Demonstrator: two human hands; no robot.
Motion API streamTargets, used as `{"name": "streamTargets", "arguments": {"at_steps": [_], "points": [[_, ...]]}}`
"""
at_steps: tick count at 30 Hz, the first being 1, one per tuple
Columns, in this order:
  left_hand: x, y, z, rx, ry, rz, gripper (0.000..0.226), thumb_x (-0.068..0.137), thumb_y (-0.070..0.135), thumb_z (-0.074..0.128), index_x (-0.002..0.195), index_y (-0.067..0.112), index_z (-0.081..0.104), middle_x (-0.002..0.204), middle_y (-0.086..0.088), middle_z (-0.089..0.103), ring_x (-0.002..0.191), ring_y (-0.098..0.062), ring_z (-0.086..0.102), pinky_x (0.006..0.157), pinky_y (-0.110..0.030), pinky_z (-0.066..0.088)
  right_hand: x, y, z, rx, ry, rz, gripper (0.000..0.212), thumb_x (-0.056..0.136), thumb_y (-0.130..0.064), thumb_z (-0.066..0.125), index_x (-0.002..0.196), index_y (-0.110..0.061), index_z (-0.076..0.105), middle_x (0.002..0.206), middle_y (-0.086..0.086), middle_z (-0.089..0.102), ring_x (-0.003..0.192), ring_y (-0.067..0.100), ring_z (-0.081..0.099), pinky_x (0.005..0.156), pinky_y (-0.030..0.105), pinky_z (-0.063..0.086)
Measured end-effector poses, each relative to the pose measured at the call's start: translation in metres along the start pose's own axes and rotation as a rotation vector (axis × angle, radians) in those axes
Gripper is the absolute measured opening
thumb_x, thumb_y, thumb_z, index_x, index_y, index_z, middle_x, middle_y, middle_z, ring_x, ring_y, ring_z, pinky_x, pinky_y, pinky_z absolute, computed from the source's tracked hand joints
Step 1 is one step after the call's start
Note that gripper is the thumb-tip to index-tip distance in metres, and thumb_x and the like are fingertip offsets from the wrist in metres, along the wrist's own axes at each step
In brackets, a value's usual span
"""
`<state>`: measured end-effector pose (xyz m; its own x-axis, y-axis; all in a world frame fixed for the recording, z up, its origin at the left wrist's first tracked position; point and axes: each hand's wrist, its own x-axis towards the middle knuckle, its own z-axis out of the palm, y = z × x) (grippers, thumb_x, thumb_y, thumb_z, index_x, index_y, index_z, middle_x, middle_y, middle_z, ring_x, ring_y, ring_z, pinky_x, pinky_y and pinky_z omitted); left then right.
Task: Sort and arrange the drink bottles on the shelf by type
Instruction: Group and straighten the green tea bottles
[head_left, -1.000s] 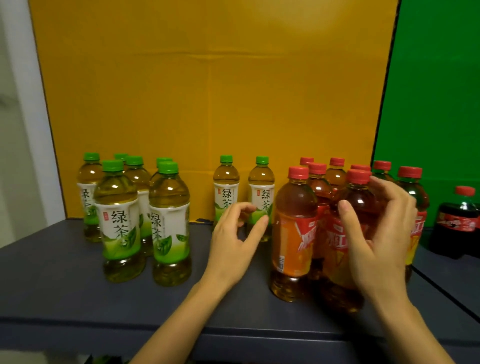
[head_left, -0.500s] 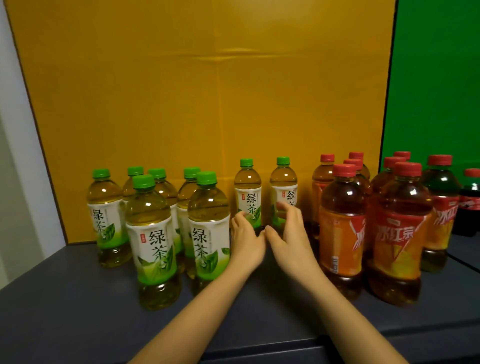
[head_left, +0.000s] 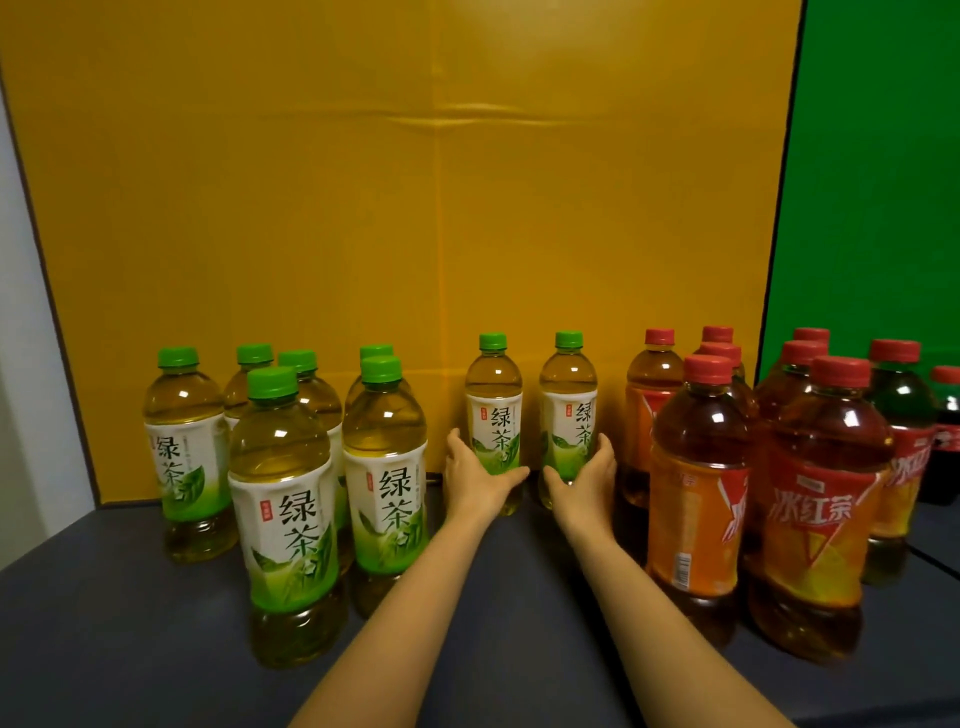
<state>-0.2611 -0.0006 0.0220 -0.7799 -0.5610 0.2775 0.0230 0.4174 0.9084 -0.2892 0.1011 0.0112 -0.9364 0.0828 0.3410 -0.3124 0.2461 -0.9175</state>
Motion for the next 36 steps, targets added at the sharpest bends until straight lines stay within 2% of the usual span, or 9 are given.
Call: {"name": "streamTargets", "arguments": {"at_steps": [5,8,14,18,25,28,32,34,36], "points": [[0.005,-0.005,0.009,-0.049,0.026,0.015,0.075,0.07,0.012,0.078,0.129,0.008,0.034,0.13,-0.013,0.052,0.121,-0.028,0.05,0.096,-0.037,0.043,0.005,0.01,0.009,0.006,0.009,0.015,0.079,0.079,-0.008,0.067,0.143,-0.007,0.02,0.144,0.015,0.032,0.133,0.03,0.034,0.108,0.045,0.036],[0.005,-0.009,0.008,0.006,0.055,0.017,0.068,0.074,0.013,0.074,0.128,0.005,0.034,0.13,-0.015,0.05,0.122,-0.03,0.047,0.098,-0.039,0.043,0.006,0.011,0.01,-0.051,0.031,0.017,0.073,0.079,-0.01,0.068,0.138,-0.005,0.026,0.136,0.017,0.037,0.125,0.032,0.042,0.102,0.044,0.041],[-0.001,-0.011,-0.008,0.155,0.163,-0.047,0.072,0.077,0.019,0.072,0.132,0.003,0.03,0.138,-0.017,0.034,0.132,-0.033,0.033,0.109,-0.041,0.031,0.001,0.007,0.013,-0.197,-0.003,-0.01,0.075,0.079,-0.02,0.07,0.138,-0.005,0.026,0.136,0.016,0.037,0.126,0.031,0.04,0.101,0.039,0.037],[-0.004,-0.013,-0.012,0.072,0.197,-0.04,0.079,0.076,0.012,0.072,0.137,0.0,0.025,0.144,-0.018,0.032,0.136,-0.031,0.028,0.114,-0.039,0.023,-0.005,0.003,0.016,-0.263,-0.098,-0.046,0.077,0.077,-0.029,0.072,0.136,-0.007,0.027,0.136,0.015,0.036,0.127,0.031,0.036,0.103,0.04,0.035],[-0.007,-0.019,-0.012,0.07,0.188,0.005,0.072,0.078,0.01,0.069,0.136,-0.002,0.026,0.142,-0.018,0.034,0.135,-0.031,0.03,0.112,-0.042,0.026,-0.017,-0.003,0.025,-0.341,-0.188,-0.095,0.078,0.083,-0.042,0.061,0.139,-0.007,0.02,0.139,0.013,0.039,0.128,0.032,0.033,0.104,0.044,0.032],[-0.007,-0.022,-0.009,0.111,0.194,0.011,0.068,0.08,0.013,0.066,0.134,-0.001,0.027,0.142,-0.019,0.033,0.135,-0.032,0.031,0.112,-0.044,0.028,-0.02,-0.005,0.025,-0.331,-0.201,-0.095,0.072,0.086,-0.043,0.054,0.138,-0.007,0.019,0.138,0.014,0.041,0.125,0.032,0.033,0.103,0.043,0.031],[-0.008,-0.022,-0.007,0.15,0.201,-0.002,0.068,0.081,0.016,0.065,0.134,0.0,0.027,0.143,-0.019,0.03,0.135,-0.032,0.03,0.111,-0.045,0.028,-0.021,-0.006,0.024,-0.34,-0.205,-0.095,0.073,0.086,-0.043,0.055,0.138,-0.006,0.02,0.139,0.014,0.041,0.125,0.032,0.034,0.102,0.043,0.032],[-0.011,-0.019,-0.01,0.134,0.183,-0.018,0.074,0.081,0.016,0.064,0.139,-0.001,0.021,0.146,-0.018,0.027,0.137,-0.032,0.027,0.113,-0.044,0.026,-0.022,-0.008,0.022,-0.315,-0.213,-0.083,0.077,0.085,-0.041,0.058,0.14,-0.004,0.018,0.142,0.015,0.036,0.129,0.033,0.031,0.105,0.044,0.031],[-0.016,-0.014,-0.013,0.136,0.14,-0.031,0.084,0.084,0.018,0.062,0.145,-0.001,0.007,0.153,-0.017,0.015,0.142,-0.031,0.015,0.116,-0.043,0.019,-0.024,-0.013,0.019,-0.29,-0.213,-0.092,0.084,0.084,-0.038,0.06,0.143,-0.002,0.012,0.148,0.016,0.027,0.135,0.033,0.025,0.11,0.043,0.026]]}}
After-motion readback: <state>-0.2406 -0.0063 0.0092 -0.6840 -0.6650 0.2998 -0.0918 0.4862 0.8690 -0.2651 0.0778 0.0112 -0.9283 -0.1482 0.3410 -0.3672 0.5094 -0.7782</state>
